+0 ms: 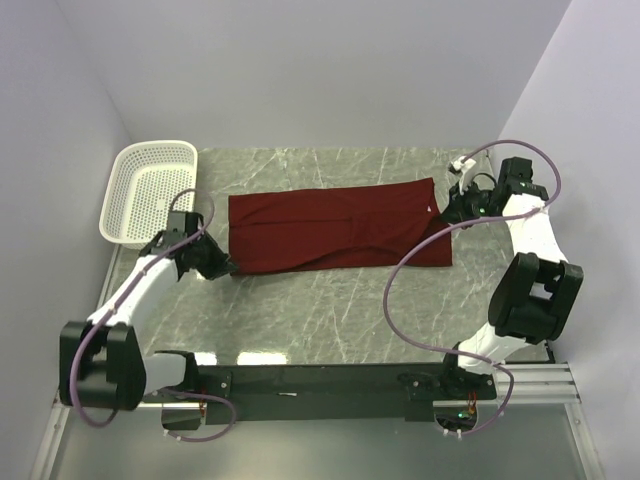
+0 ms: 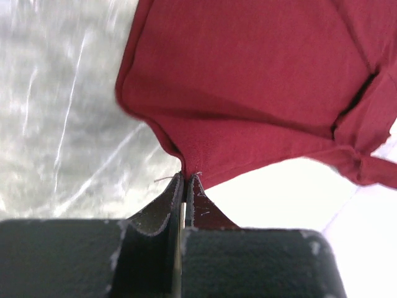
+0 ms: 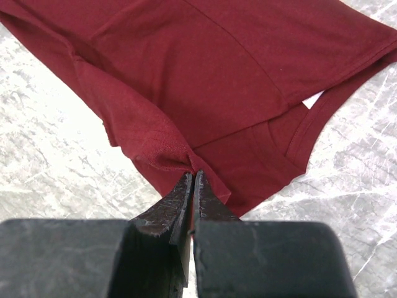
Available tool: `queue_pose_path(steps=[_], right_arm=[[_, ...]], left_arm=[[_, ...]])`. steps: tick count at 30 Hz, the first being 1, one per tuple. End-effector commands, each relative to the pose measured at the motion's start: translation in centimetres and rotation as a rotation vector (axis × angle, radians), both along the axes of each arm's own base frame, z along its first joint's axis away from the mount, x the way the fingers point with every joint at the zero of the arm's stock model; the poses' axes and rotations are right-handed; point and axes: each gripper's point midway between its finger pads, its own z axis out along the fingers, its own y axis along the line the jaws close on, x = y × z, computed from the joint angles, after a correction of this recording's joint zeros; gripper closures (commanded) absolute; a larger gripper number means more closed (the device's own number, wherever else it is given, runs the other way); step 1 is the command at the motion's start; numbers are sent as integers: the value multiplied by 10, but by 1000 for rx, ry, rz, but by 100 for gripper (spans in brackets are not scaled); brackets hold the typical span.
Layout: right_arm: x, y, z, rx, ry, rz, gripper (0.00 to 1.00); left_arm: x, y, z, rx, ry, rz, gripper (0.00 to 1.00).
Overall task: Fold and stack the t-shirts
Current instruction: Fold the tshirt
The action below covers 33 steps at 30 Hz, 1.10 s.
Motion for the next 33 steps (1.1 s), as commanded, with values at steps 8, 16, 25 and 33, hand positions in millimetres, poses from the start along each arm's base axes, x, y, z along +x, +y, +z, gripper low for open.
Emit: queue_pose_path(steps=[8, 16, 25, 33], right_arm=[[-23, 14, 31, -5, -122, 63, 100], [-13, 15, 45, 19, -160, 51, 100], [12, 21, 41, 36, -144, 48, 100], [30, 21, 31, 54, -116, 34, 100]], left_arm=[[-57, -18, -10, -169, 170, 84, 100], [-44, -32, -2, -318, 275, 180, 100], [-29, -15, -8, -359, 346, 299, 100], [-10, 3, -15, -457, 333, 384, 100]])
